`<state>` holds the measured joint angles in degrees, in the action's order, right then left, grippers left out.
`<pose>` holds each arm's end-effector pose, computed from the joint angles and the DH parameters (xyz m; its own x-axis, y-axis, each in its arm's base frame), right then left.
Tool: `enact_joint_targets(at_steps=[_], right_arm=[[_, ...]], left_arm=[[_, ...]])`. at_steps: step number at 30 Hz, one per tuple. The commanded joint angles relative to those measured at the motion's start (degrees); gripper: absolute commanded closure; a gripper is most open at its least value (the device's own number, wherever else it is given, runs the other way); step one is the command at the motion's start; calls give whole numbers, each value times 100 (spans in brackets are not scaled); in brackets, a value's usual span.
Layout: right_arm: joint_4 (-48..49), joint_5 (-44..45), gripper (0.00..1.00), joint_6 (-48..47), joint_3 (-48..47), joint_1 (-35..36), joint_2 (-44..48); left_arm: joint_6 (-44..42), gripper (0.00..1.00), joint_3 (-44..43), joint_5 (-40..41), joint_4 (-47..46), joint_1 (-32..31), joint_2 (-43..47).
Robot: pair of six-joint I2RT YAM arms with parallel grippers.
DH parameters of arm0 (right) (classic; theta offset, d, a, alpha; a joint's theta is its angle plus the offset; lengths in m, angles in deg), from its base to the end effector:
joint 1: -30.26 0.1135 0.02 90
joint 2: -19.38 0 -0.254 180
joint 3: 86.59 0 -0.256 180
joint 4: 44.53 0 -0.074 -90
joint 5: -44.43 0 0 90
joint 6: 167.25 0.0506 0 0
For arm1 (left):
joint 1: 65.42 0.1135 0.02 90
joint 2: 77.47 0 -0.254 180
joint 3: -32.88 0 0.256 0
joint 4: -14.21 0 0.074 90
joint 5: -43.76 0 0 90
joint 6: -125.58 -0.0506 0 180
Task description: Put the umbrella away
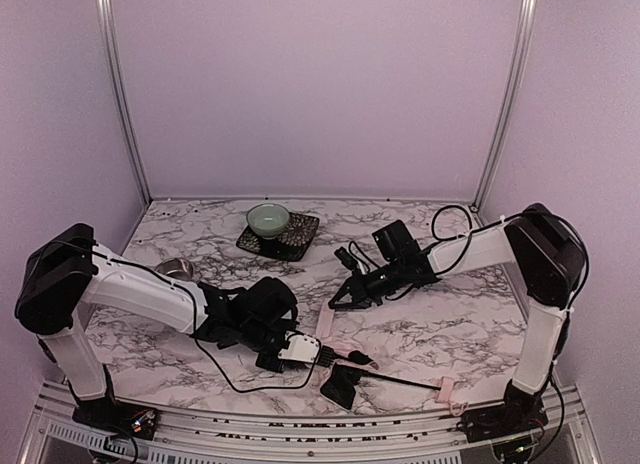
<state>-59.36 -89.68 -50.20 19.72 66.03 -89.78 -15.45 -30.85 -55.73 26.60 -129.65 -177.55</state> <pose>0.2896 0.2521 0.1200 -0.9109 -0.2538 -0.3254 -0.4112 0.4919 0.7674 0.1457 -0.3209 0.1187 0.5218 0.6830 -0.5111 0.8424 -0.3182 0.4348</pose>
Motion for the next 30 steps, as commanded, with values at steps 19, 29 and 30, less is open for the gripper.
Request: enact_joint_targets(at_steps=[19, 29, 30], right_arm=[[3160, 576, 100, -964, 2252, 377, 2490], [2412, 967, 100, -2322, 2256, 1617, 3044], [2210, 1046, 100, -2532, 2214, 1765, 3068]], left_arm=[[2590, 100, -1800, -2847, 3050, 1110, -1920], [2920, 100, -2109, -3068, 3100, 1376, -2171], [2960, 100, -2139, -3110, 3111, 1428, -2183]])
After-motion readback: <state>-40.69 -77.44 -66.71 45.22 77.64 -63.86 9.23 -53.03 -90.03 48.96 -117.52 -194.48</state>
